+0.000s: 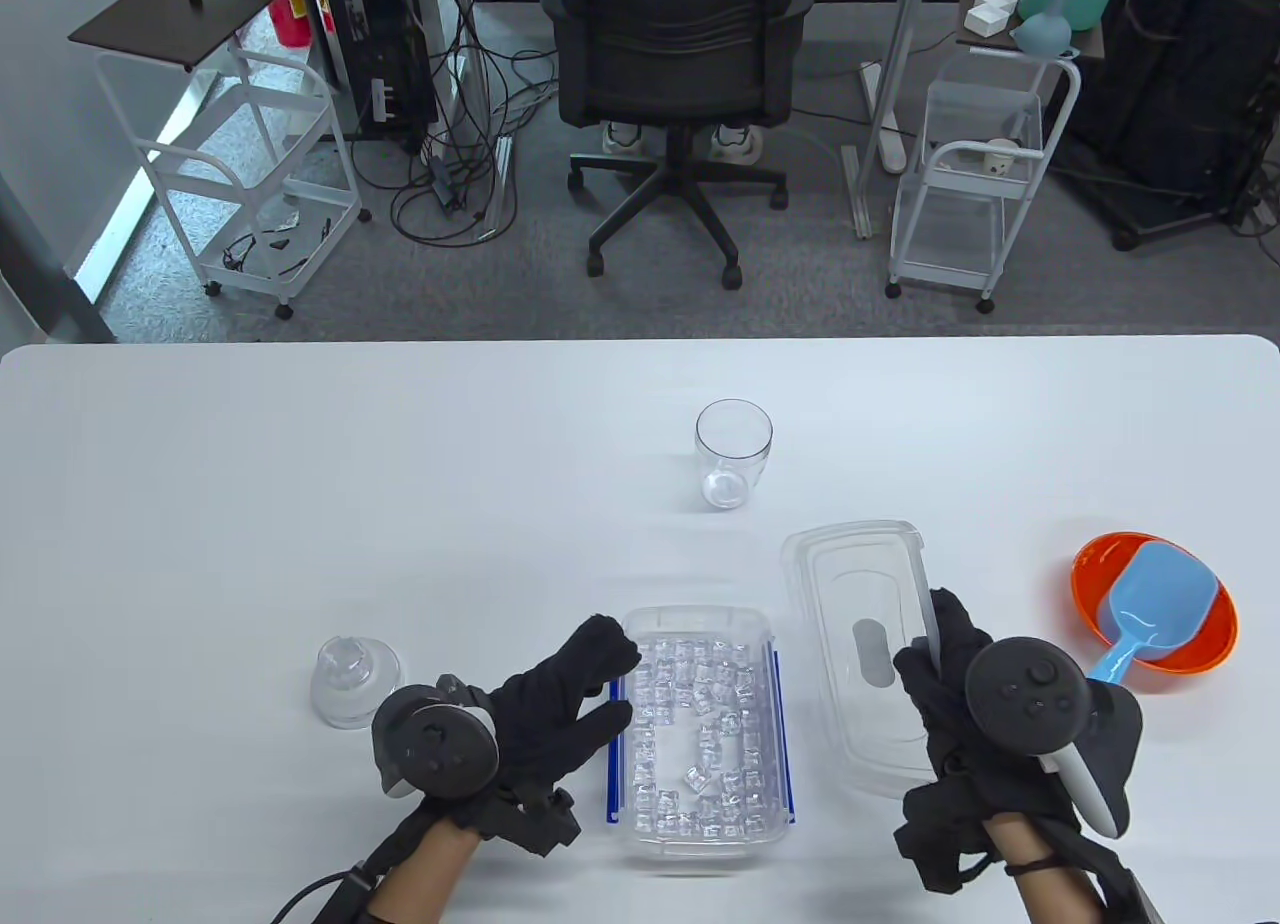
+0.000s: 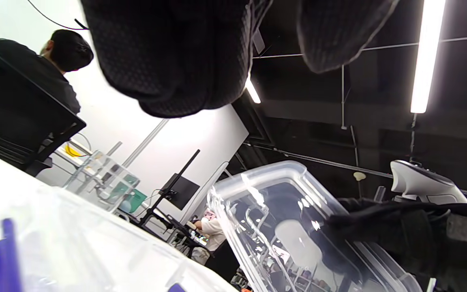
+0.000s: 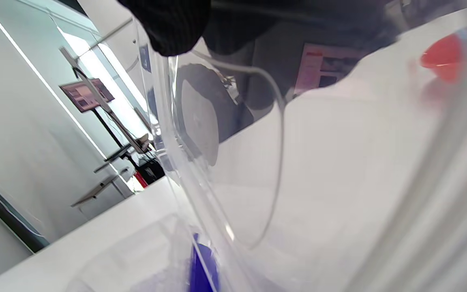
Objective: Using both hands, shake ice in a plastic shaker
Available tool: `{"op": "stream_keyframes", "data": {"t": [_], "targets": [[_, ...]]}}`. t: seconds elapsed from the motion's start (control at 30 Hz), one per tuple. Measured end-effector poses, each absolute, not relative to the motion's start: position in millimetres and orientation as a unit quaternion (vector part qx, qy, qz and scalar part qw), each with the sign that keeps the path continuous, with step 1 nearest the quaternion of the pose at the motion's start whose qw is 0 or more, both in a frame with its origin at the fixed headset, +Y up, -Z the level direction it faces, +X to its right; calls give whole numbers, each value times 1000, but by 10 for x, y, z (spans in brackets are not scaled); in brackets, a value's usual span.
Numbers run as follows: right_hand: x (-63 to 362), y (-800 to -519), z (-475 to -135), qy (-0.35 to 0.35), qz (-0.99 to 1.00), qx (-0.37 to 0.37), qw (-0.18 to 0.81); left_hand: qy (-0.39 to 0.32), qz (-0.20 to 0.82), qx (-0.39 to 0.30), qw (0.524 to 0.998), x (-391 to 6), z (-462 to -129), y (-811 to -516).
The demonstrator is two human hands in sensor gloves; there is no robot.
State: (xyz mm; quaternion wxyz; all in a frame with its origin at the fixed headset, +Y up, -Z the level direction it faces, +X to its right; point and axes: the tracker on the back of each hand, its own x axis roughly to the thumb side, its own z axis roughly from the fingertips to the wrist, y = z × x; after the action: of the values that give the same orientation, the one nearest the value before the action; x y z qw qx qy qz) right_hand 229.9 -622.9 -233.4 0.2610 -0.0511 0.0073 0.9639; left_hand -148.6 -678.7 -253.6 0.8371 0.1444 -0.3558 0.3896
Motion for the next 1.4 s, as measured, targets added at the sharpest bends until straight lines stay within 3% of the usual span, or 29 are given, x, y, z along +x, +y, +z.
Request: {"op": "stream_keyframes", "data": {"t": [0.27,0.77,1.13,1.4], "targets": [[2494,-6549,-2504,96,959,-132,232,-360,332,154,858,-1499,-2540,-6794],[2606,-6952,-2754,173,946,-183,204,-382,287,137,868,-1427,-2519,-6838],[2501,-7176,-2841,203,946,-254,-5,-410,233,134,872,-1346,-2468,-6845],[2544,-7392,-2817,220,936,-275,0,-427,205,140,869,-1299,-2423,-6816]]}}
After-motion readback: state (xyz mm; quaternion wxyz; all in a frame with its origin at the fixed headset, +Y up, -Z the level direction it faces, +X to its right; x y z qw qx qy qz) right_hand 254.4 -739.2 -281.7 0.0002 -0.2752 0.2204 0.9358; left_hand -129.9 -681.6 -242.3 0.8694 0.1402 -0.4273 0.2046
